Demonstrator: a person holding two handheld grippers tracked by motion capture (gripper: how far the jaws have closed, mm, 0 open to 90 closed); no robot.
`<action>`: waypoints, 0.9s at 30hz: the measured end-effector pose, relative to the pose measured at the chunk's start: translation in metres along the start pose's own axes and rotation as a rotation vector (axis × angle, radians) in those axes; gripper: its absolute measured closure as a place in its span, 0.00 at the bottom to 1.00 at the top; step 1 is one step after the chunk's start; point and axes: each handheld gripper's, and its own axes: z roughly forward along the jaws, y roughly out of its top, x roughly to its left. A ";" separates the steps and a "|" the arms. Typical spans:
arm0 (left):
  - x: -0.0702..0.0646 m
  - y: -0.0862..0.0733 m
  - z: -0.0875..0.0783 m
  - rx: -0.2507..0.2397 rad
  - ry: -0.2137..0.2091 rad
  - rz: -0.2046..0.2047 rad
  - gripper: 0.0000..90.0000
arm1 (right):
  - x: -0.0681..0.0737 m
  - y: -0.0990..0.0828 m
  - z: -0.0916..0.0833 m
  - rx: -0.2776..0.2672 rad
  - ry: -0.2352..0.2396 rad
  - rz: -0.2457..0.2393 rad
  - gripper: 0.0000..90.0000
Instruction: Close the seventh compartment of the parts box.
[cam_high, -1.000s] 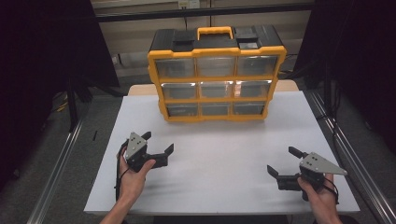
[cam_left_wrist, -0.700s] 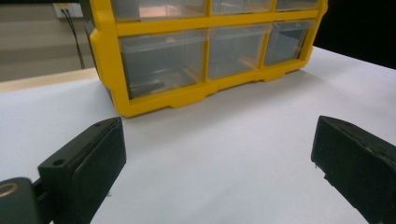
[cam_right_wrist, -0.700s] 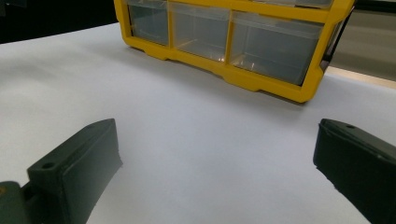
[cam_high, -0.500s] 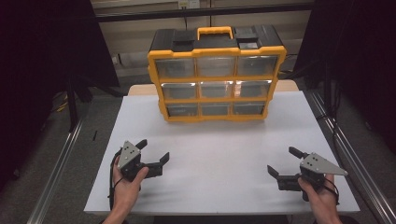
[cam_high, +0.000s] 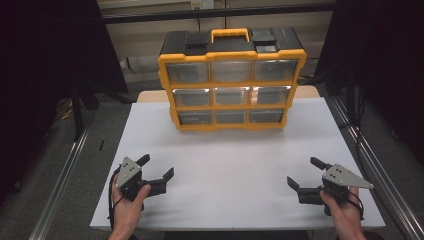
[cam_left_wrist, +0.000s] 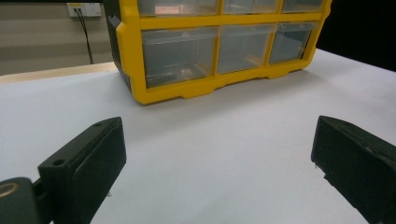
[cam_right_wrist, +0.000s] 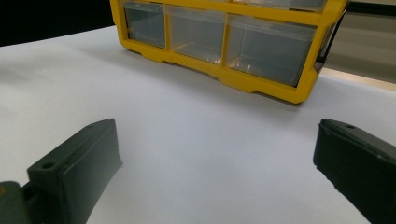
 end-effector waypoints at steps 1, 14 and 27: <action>0.001 -0.001 -0.002 -0.003 0.008 0.002 0.04 | 0.000 0.000 0.000 0.001 0.001 -0.002 0.00; 0.005 -0.013 -0.018 0.026 0.024 0.022 0.03 | -0.001 0.000 0.001 -0.002 -0.004 0.007 0.00; 0.003 -0.015 -0.029 0.030 0.030 0.023 0.03 | -0.002 -0.001 0.000 0.002 -0.016 0.011 0.00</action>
